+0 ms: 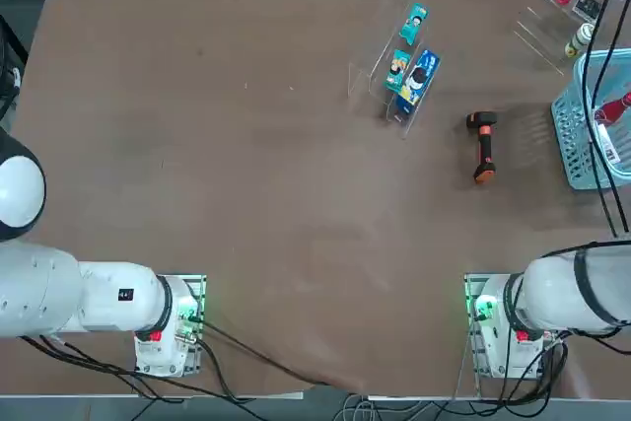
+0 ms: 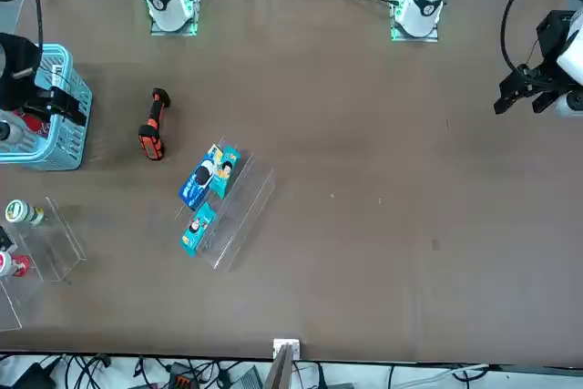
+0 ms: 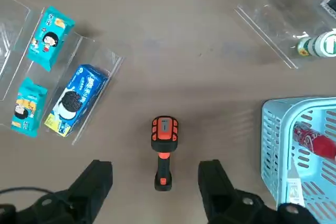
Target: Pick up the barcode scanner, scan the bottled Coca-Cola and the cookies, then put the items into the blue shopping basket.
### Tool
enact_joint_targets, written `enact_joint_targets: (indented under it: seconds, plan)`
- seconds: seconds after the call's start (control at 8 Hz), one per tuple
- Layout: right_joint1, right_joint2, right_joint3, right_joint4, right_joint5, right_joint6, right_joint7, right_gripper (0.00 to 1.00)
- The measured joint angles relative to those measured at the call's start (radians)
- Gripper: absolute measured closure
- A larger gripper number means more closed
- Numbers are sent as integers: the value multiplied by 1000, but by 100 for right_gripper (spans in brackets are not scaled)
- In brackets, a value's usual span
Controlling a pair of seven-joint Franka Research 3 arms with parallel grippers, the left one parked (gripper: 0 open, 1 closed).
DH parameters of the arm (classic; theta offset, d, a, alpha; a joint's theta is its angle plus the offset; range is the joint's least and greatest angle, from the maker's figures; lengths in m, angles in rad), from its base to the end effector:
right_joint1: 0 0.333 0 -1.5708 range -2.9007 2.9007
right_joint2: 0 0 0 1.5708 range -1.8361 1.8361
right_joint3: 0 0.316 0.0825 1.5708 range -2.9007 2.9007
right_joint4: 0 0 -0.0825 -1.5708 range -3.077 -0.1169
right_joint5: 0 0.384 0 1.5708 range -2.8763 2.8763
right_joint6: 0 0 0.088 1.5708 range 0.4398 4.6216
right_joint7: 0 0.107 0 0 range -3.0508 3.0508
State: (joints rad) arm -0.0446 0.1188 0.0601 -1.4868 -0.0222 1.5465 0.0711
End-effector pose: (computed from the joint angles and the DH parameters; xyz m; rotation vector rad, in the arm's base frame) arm 0.5875 0.0046 0.5942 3.1215 -0.0870 -0.0909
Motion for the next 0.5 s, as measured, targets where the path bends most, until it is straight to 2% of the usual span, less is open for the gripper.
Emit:
enact_joint_targets:
  seconds: [0.5]
  plan:
    - [2,0,1,7,0,1,21,0]
